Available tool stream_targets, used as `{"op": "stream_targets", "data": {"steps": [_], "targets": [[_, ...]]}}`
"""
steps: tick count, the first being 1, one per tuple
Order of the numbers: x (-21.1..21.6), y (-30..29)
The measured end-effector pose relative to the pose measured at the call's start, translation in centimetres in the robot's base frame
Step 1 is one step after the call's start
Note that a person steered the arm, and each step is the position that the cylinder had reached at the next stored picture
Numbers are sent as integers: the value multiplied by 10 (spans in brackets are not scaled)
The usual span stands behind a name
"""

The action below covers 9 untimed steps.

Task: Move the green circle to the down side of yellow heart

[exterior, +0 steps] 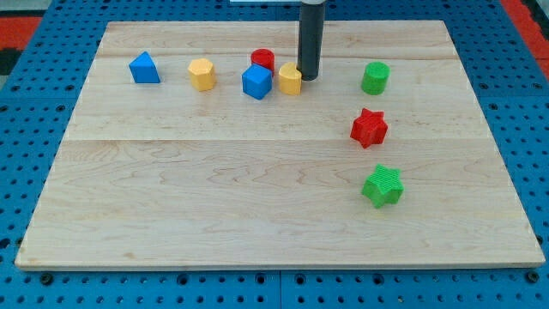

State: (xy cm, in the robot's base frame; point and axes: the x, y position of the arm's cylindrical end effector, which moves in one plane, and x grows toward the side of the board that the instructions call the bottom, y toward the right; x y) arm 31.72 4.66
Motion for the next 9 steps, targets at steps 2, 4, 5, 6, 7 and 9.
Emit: {"op": "stream_targets", "data": {"steps": [2,4,5,6,7,9], "targets": [[-34,72],[-8,140],[22,113],[30,75],[4,91],[8,54]]}}
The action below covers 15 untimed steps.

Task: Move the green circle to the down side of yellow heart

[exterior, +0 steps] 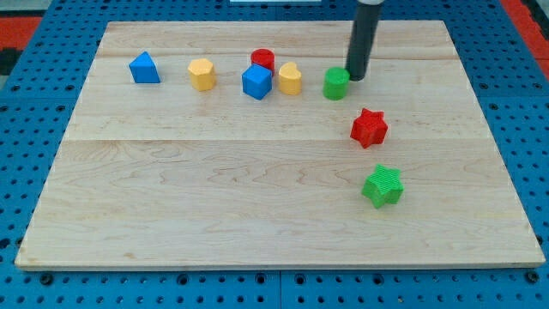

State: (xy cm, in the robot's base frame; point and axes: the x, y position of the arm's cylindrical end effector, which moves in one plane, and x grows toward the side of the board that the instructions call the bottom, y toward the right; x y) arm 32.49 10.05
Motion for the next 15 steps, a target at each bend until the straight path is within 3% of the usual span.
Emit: {"op": "stream_targets", "data": {"steps": [5,11,14,15], "targets": [[85,-25],[58,-38],[59,-89],[82,-30]]}}
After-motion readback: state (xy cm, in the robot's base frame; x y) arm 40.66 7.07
